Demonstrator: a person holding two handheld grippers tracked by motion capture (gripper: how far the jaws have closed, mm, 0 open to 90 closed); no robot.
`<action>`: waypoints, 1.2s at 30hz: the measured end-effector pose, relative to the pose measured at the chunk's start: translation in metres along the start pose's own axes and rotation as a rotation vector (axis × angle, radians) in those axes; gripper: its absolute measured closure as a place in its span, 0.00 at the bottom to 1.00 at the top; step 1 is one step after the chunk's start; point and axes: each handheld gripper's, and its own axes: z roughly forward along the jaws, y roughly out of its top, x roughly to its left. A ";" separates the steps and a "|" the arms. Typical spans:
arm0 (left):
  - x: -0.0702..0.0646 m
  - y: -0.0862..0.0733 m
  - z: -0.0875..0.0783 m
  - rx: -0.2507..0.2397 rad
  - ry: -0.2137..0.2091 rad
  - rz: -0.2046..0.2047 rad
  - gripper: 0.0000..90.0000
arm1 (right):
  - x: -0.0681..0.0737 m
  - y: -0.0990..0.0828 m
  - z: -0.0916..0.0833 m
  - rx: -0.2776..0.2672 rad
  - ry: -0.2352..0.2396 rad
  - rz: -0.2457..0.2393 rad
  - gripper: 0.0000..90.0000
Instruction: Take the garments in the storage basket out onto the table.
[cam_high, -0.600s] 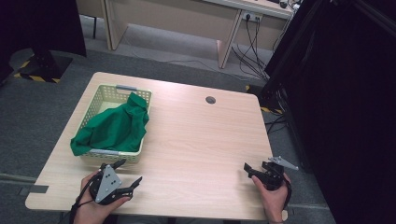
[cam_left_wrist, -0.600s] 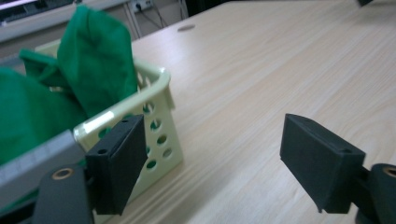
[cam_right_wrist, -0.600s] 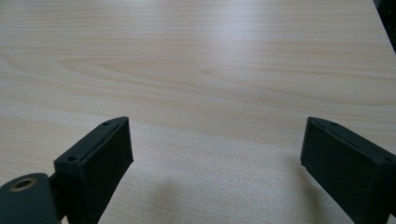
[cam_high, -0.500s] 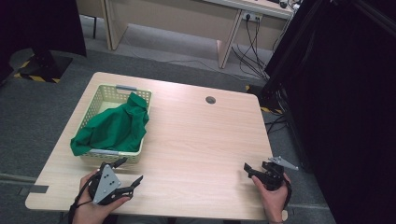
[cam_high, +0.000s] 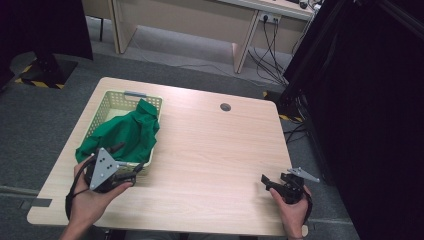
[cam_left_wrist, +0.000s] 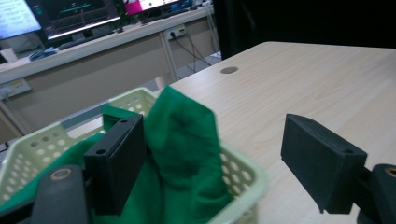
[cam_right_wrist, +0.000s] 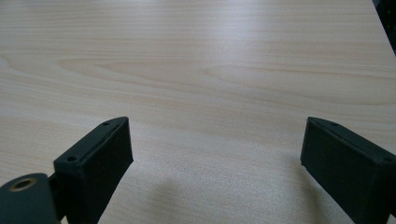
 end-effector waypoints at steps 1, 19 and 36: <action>0.004 0.002 0.002 0.008 0.012 -0.001 0.24 | 0.000 0.000 0.000 0.002 0.000 0.002 0.11; 0.057 0.016 0.049 0.193 0.097 0.013 0.28 | 0.000 0.000 0.000 0.002 0.000 0.001 0.10; 0.090 0.017 0.095 0.428 0.145 0.017 0.40 | 0.001 0.000 0.000 0.002 0.003 0.001 0.10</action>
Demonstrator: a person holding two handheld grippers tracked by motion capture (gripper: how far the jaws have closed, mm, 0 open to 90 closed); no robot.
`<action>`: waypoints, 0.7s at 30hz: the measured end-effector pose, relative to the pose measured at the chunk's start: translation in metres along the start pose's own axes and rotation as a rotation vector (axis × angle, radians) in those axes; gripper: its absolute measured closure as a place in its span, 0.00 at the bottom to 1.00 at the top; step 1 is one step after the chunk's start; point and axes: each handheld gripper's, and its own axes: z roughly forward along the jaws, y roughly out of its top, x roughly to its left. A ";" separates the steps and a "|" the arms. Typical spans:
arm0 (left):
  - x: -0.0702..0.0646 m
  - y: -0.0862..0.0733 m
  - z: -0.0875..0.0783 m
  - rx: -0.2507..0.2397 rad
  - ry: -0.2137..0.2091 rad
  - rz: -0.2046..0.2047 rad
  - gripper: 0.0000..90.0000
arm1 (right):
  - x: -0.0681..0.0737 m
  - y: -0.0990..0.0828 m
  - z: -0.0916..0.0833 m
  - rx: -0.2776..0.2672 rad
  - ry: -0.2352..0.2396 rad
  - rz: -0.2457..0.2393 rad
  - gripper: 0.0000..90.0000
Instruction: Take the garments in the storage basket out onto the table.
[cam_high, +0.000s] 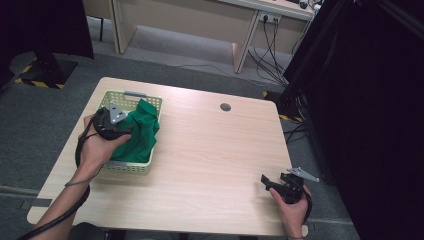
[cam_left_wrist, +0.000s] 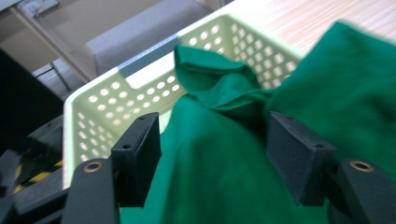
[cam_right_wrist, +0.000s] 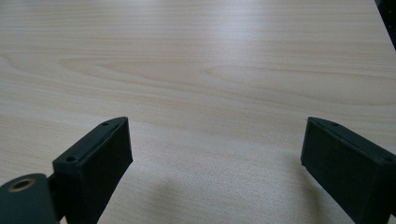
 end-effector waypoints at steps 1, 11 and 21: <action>0.000 0.000 0.000 0.000 0.000 0.000 0.41 | 0.000 0.000 0.000 0.000 0.000 0.000 0.10; 0.003 0.004 0.019 0.142 0.005 0.008 0.58 | 0.000 0.000 0.000 -0.001 0.003 -0.003 0.10; 0.002 0.001 0.031 0.222 -0.038 0.020 0.89 | 0.000 0.000 0.000 0.000 0.004 -0.001 0.10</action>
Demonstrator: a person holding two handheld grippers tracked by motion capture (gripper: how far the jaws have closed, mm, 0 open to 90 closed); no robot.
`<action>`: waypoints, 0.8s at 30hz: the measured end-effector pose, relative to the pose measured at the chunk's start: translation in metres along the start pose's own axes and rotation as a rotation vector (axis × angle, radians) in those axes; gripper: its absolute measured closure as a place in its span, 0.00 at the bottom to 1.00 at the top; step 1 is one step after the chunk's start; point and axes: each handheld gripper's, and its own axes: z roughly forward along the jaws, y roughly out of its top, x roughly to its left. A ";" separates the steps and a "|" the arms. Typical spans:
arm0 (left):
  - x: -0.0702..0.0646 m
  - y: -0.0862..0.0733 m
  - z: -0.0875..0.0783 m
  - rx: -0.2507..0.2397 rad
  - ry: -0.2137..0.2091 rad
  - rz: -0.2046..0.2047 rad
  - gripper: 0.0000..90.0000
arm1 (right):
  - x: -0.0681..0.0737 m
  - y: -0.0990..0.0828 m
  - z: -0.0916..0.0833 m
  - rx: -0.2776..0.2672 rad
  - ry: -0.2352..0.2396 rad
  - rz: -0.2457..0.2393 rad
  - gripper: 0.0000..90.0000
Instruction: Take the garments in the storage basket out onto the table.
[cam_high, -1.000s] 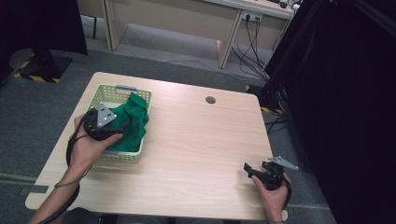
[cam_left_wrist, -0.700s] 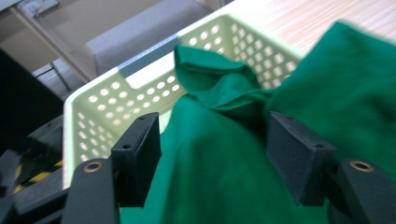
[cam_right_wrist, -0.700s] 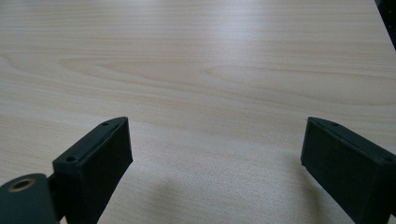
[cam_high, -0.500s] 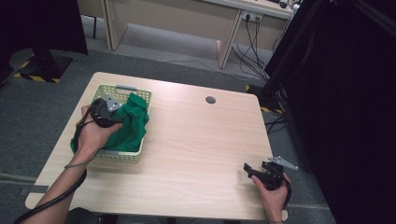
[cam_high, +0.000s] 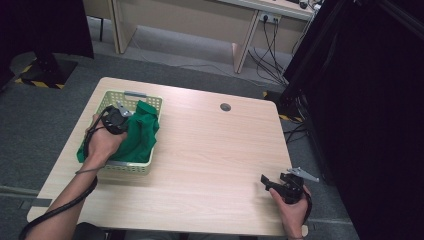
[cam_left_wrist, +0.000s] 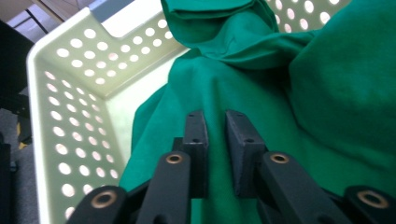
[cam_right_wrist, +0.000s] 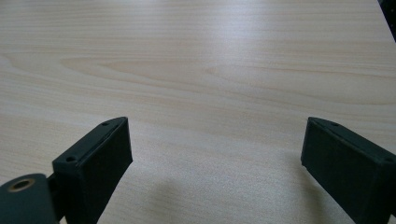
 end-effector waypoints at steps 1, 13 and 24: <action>0.000 0.000 -0.001 -0.006 -0.009 -0.002 0.89 | 0.000 0.000 0.000 0.000 0.000 0.000 0.10; -0.005 0.012 -0.035 -0.211 -0.047 -0.034 0.96 | 0.000 0.000 0.000 0.002 -0.003 0.003 0.10; -0.013 0.041 -0.078 -0.387 -0.044 -0.024 0.96 | -0.001 0.000 0.000 -0.001 -0.002 0.005 0.10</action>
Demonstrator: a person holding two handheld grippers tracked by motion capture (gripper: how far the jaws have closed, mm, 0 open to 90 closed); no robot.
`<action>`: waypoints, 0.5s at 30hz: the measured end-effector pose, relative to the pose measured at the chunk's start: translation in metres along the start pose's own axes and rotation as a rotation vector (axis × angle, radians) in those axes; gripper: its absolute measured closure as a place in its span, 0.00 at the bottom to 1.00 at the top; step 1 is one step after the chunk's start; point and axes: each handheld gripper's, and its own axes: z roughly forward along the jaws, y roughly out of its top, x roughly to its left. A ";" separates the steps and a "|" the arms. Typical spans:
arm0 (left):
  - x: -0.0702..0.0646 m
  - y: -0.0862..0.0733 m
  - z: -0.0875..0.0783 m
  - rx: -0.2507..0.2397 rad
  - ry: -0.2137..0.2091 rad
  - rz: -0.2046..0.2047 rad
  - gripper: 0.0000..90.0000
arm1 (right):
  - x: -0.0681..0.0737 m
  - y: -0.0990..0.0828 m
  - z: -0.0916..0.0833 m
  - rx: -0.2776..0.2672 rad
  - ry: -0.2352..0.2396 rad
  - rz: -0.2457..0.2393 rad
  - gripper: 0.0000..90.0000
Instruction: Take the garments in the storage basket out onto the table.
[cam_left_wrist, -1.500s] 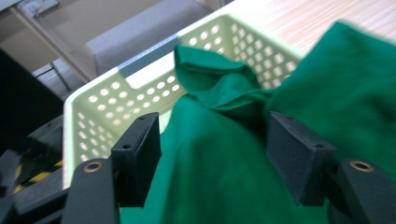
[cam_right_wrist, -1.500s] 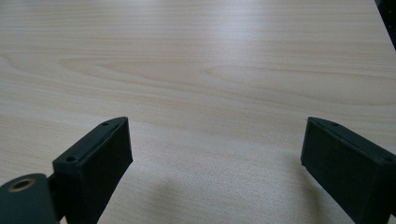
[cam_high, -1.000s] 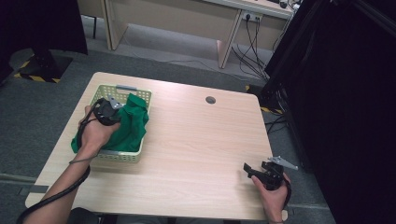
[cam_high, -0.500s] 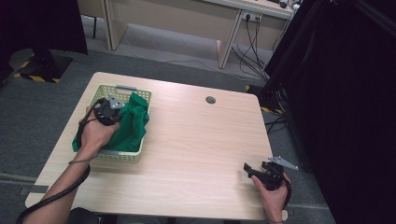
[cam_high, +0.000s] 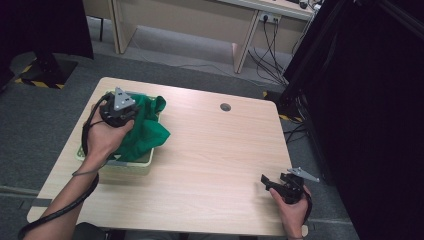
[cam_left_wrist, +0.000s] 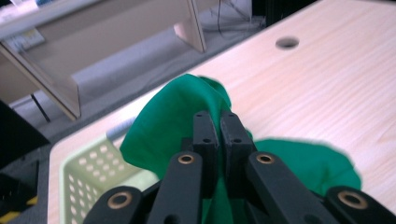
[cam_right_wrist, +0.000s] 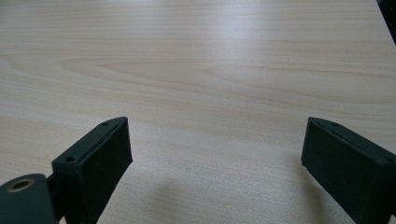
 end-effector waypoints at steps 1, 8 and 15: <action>-0.001 0.002 -0.002 -0.007 -0.001 0.002 0.96 | 0.000 0.000 0.000 0.000 0.000 0.001 0.10; -0.006 0.020 -0.011 -0.055 -0.013 0.014 0.96 | 0.000 0.000 0.000 0.001 0.000 0.000 0.10; -0.013 0.031 -0.012 -0.083 -0.037 0.017 0.96 | 0.000 0.000 0.000 0.000 0.000 0.000 0.10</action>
